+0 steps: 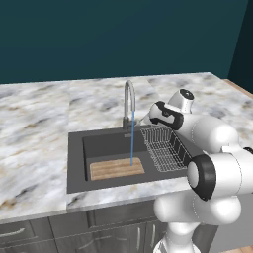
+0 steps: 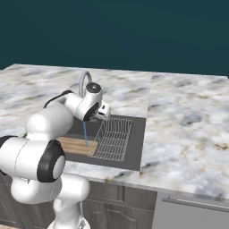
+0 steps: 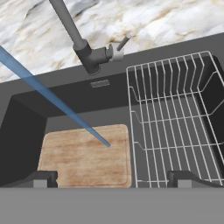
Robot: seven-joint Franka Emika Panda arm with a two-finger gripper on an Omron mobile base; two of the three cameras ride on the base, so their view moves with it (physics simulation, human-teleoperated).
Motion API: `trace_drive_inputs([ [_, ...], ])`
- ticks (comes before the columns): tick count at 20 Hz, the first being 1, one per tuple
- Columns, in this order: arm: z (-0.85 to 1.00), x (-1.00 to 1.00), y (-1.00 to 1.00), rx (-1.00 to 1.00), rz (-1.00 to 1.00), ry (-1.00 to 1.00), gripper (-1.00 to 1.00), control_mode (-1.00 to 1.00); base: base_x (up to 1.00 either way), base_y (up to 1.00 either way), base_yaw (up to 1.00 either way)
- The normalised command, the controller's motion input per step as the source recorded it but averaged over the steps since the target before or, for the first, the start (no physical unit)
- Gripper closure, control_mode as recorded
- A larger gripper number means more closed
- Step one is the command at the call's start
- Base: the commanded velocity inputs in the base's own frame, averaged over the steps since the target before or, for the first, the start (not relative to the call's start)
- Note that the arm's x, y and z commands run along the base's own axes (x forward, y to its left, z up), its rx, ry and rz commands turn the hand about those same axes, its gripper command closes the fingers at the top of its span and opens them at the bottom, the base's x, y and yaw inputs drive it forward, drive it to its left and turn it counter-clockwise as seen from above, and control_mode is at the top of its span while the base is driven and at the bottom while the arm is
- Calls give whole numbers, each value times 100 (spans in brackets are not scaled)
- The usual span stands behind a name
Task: Turn on the sink faucet with hot water and rinse the cutting board for ten seconds, then turn off the faucet. Push the cutting board to reach the water if necessary.
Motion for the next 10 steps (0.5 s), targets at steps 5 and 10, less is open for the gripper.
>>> trace_drive_inputs([
  [5,0,0,0,0,0,0,-100,-100,0,0,0],
  [10,0,0,0,0,0,0,-100,-100,0,0,0],
])
